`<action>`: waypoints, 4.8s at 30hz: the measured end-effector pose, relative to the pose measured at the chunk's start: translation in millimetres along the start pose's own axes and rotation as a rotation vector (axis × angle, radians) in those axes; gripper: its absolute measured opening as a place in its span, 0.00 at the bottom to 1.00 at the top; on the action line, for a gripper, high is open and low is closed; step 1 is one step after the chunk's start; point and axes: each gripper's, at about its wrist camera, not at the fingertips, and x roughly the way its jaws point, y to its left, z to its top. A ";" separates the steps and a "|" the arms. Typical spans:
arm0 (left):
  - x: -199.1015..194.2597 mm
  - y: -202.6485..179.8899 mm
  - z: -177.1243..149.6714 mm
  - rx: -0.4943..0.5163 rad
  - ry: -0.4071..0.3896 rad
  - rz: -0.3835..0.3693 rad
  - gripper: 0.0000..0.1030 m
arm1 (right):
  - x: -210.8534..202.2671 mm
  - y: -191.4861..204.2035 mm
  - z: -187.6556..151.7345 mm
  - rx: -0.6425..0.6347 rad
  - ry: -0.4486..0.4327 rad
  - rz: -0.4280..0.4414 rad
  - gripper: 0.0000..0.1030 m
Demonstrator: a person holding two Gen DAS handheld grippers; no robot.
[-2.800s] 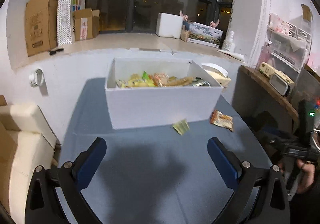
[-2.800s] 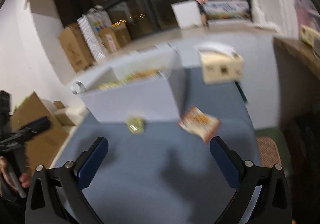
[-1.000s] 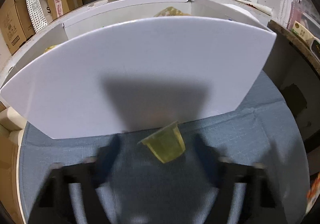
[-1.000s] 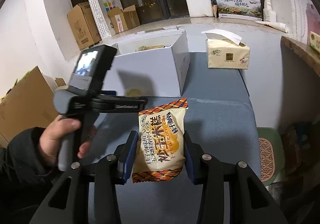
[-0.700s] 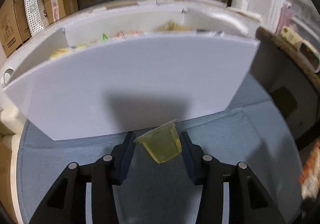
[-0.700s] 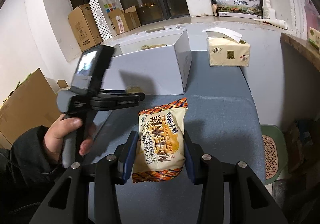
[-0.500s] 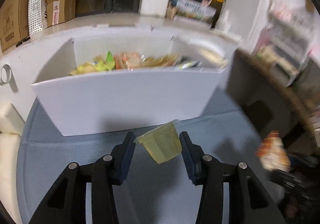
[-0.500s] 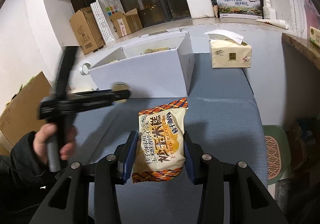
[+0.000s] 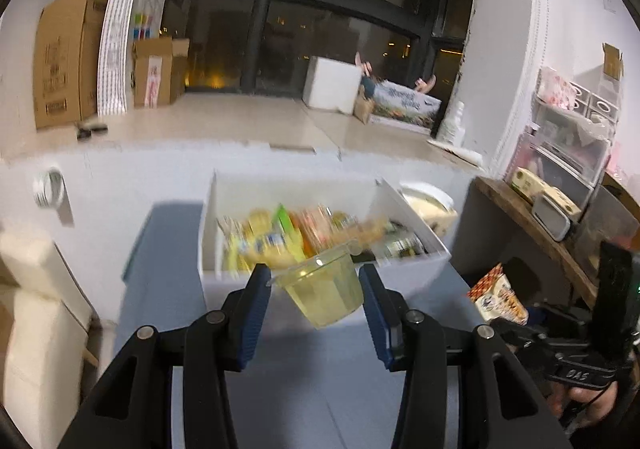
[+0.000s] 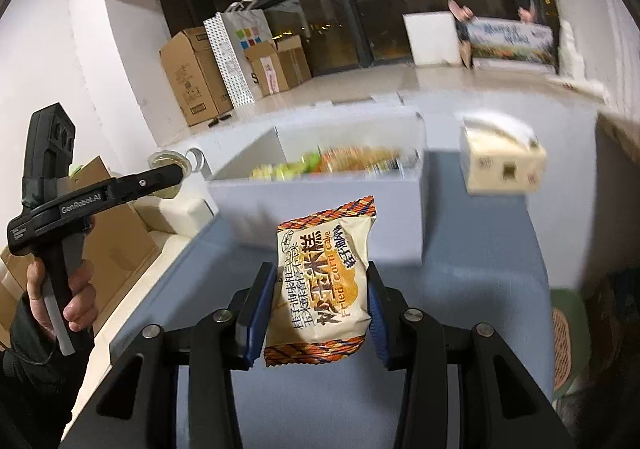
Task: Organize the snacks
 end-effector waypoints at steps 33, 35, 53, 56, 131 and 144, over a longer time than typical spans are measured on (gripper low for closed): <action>66.8 27.8 63.2 0.077 -0.028 0.164 1.00 | 90.9 -25.4 126.5 -0.030 -0.089 -0.304 1.00; 54.7 22.8 62.4 0.065 -0.033 0.138 1.00 | 74.3 -9.3 122.4 -0.077 -0.132 -0.344 1.00; -97.7 -55.6 -7.8 0.046 -0.078 0.151 1.00 | -56.1 61.3 49.5 -0.056 -0.167 -0.147 1.00; -116.8 -64.0 -27.9 0.040 -0.057 0.176 1.00 | -67.9 71.1 26.4 -0.035 -0.147 -0.135 1.00; -149.2 -63.3 -53.2 0.011 -0.037 0.176 1.00 | -105.0 84.1 -2.6 -0.009 -0.135 -0.143 1.00; -149.3 -63.6 -53.7 0.012 -0.033 0.174 1.00 | -105.7 85.7 -3.4 -0.013 -0.135 -0.145 1.00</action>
